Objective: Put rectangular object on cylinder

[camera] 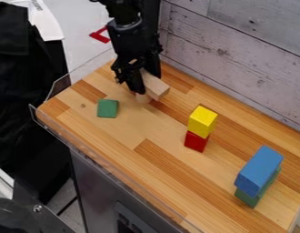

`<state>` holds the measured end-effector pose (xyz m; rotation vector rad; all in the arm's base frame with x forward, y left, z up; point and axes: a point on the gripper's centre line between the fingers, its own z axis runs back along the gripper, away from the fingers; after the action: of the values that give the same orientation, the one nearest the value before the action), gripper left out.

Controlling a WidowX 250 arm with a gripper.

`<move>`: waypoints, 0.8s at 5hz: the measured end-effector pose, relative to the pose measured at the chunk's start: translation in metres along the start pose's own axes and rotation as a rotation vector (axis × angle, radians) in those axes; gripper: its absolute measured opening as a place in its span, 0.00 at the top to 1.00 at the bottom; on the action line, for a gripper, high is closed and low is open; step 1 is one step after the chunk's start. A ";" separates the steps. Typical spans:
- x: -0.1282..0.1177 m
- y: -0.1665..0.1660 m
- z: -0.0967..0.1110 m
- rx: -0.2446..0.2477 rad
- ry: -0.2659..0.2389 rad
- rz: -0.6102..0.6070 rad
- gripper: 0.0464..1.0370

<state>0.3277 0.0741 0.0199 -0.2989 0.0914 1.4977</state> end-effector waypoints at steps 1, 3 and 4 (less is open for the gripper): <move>-0.002 -0.001 -0.001 -0.009 0.011 0.002 0.41; -0.005 0.003 -0.001 0.012 0.036 -0.019 0.03; -0.008 0.002 0.013 0.003 0.018 -0.053 0.04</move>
<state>0.3234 0.0701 0.0342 -0.3102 0.0992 1.4423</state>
